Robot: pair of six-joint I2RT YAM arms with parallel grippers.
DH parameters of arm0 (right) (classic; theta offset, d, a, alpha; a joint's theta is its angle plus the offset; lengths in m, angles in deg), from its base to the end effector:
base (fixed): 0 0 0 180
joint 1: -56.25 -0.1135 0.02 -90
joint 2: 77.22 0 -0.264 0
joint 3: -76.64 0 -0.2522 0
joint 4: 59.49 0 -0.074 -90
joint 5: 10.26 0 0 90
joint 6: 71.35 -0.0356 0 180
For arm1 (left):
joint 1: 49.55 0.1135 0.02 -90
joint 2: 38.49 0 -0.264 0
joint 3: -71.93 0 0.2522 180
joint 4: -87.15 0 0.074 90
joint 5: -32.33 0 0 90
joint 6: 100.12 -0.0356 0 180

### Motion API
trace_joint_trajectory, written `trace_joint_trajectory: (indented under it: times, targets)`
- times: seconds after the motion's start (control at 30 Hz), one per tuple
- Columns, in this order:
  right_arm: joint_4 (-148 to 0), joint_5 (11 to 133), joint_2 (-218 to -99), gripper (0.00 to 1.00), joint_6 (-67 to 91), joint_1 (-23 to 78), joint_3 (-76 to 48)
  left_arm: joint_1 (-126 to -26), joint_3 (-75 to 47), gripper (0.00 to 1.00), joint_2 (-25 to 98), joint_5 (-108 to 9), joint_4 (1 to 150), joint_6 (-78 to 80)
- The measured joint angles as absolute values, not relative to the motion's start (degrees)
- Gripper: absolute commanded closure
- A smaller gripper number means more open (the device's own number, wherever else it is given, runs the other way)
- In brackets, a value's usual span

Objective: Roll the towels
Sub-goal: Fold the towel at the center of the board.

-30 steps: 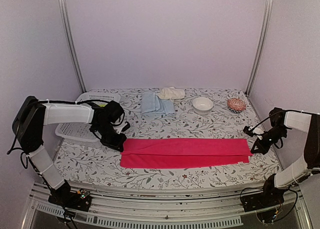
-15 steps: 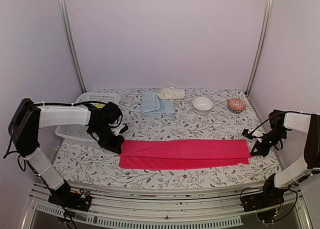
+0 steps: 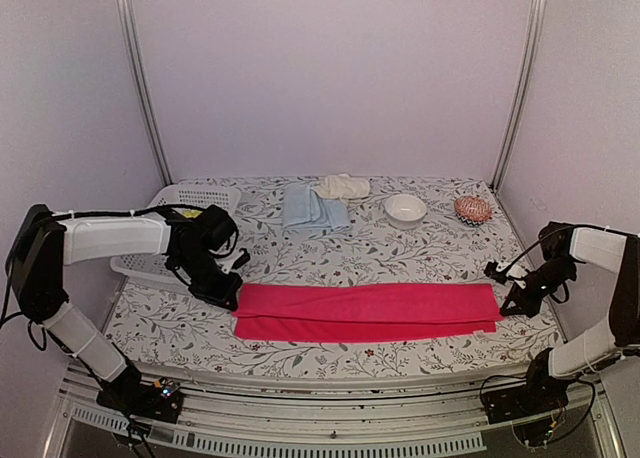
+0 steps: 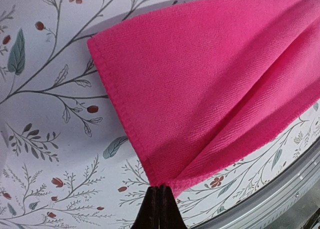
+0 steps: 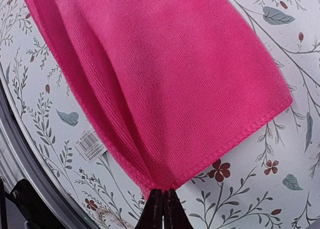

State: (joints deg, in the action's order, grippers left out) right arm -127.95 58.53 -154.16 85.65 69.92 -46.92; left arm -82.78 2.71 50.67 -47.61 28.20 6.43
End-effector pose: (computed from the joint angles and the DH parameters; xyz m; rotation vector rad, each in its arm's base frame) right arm 0.1959 -0.0344 0.1752 -1.2889 2.5558 0.3917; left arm 0.2260 -0.1555 0.1845 0.4633 2.9824 -0.3645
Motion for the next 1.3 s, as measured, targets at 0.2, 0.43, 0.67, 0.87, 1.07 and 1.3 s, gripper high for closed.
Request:
trace_joint_trajectory:
  times: [0.2, 0.43, 0.67, 0.87, 1.07, 1.3]
  targets:
    - [-127.99, 58.55, -154.18, 0.75, 87.25, 69.92, -49.17, -82.96, 4.55, 0.75, 50.94, -46.52, 27.35, 6.48]
    - [-130.37, 59.60, -148.92, 0.68, 91.75, 69.92, -51.84, -83.04, 4.81, 0.72, 50.34, -47.00, 25.05, 6.70]
    - [-131.60, 56.06, -147.23, 0.68, 90.37, 69.92, -44.32, -82.43, 0.48, 0.75, 47.68, -48.48, 24.94, 6.63]
    - [-129.28, 53.87, -153.14, 0.67, 85.67, 69.92, -42.07, -83.04, 0.61, 0.70, 47.70, -46.91, 26.58, 6.00]
    - [-127.51, 55.21, -155.45, 0.66, 83.40, 69.92, -44.08, -90.65, 0.70, 0.68, 47.96, -48.09, 26.08, 3.85]
    - [-125.43, 55.58, -161.86, 0.67, 79.75, 69.92, -42.90, -101.73, -7.50, 0.69, 57.30, -57.23, 23.48, -1.54]
